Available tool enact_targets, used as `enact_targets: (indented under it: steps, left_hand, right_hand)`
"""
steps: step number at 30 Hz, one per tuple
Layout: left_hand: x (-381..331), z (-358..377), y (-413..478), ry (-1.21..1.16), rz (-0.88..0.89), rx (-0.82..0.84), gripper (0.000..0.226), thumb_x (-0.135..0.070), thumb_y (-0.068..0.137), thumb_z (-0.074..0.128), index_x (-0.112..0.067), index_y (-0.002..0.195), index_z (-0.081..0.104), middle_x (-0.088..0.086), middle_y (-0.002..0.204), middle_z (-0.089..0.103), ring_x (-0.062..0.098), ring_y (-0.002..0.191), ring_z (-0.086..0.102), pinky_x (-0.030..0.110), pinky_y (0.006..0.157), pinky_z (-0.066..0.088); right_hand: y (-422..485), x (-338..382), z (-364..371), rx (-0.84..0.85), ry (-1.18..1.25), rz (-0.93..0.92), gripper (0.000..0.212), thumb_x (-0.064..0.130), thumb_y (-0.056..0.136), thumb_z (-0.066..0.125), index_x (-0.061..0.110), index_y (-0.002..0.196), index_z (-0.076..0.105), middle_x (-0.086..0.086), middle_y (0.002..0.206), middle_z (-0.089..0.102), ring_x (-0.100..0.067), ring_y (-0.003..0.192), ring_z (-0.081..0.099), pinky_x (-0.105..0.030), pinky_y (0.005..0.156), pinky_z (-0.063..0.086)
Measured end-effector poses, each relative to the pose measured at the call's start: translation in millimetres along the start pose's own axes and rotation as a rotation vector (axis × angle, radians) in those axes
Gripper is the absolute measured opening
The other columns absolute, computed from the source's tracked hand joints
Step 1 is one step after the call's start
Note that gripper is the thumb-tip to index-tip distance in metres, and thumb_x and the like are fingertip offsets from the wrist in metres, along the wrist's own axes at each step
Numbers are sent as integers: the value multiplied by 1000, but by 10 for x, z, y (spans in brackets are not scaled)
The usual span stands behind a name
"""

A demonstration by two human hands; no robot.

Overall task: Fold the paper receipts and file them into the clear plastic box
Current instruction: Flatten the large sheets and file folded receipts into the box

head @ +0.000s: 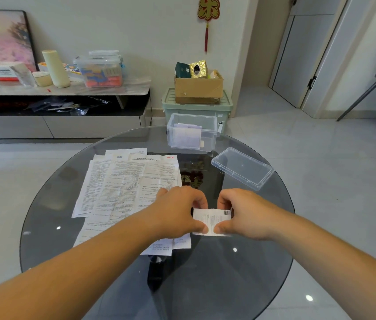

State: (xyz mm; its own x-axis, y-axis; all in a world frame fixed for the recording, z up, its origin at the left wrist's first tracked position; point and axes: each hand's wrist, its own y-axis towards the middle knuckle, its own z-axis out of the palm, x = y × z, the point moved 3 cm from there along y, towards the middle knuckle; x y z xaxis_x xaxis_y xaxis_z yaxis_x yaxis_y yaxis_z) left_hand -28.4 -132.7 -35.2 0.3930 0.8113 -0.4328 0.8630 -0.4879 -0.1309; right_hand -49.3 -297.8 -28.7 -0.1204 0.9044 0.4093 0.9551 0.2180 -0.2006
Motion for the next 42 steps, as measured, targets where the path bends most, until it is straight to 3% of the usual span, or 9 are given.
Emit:
enact_targets:
  steps: [8, 11, 16, 19, 25, 31, 34, 37, 42]
  left_hand:
    - [1, -18, -63, -46, 38, 27, 56, -38, 83, 78, -30, 132, 53, -9, 126, 58, 10, 113, 56, 33, 99, 50]
    - [24, -44, -61, -136, 79, -13, 34, -37, 89, 73, -28, 121, 66, -12, 115, 65, 5, 101, 61, 24, 90, 54]
    - [92, -182, -46, -310, 38, -126, 5, -36, 90, 72, -35, 94, 74, -15, 89, 71, 6, 82, 66, 27, 77, 59]
    - [98, -292, -12, -347, 27, -175, 2, -36, 88, 74, -34, 89, 75, -15, 84, 71, 5, 81, 66, 24, 77, 56]
    - [85, -590, 222, -272, 35, -225, 4, -33, 85, 77, -31, 87, 79, -17, 79, 71, 3, 79, 65, 21, 76, 56]
    - [290, -835, 604, -315, 34, -317, 5, -31, 81, 81, -29, 86, 81, -14, 79, 75, 1, 77, 68, 23, 80, 56]
    - [441, -1021, 898, -260, 52, -429, 18, -38, 84, 77, -27, 98, 77, -16, 87, 73, -2, 82, 66, 28, 87, 57]
    - [646, -1217, 1237, -40, 37, -469, 48, -51, 88, 67, -26, 128, 61, -9, 118, 67, 8, 106, 62, 34, 99, 52]
    - [755, -1200, 1694, 450, 137, -309, 69, -69, 91, 49, -27, 145, 43, -2, 146, 50, 19, 132, 46, 44, 116, 31]
  right_hand:
    - [35, 24, 41, 46, 103, -3, 34, 32, 72, 88, 30, 91, 60, 9, 85, 58, -8, 72, 54, -22, 58, 41]
    - [35, 23, 44, 12, 216, -44, 31, 28, 69, 90, 27, 84, 63, 10, 79, 64, -4, 67, 56, -20, 59, 43]
    - [5, 27, -57, -110, 386, -62, 25, 25, 70, 90, 26, 82, 68, 7, 76, 69, -7, 67, 63, -27, 64, 52]
    - [21, 60, -175, -180, 390, -109, 8, 30, 83, 80, 29, 82, 72, 9, 77, 69, -2, 65, 58, -22, 63, 46]
    - [241, 138, -476, -170, 292, -117, 9, 32, 84, 78, 28, 77, 74, 10, 72, 69, 1, 63, 58, -14, 59, 44]
    - [757, 217, -747, -297, 103, -81, 10, 31, 81, 82, 26, 74, 75, 10, 70, 68, -6, 67, 61, -22, 62, 48]
    - [1078, 242, -930, -389, 99, -92, 5, 26, 86, 78, 25, 81, 76, 12, 73, 66, -8, 71, 60, -22, 61, 45]
    - [1411, 169, -1201, -523, 211, -84, 6, 24, 89, 74, 24, 83, 74, 7, 77, 67, -13, 72, 63, -24, 63, 47]
    - [1999, 45, -1371, -645, 198, -57, 10, 22, 95, 67, 17, 88, 72, 0, 91, 69, -20, 82, 68, -26, 62, 49]
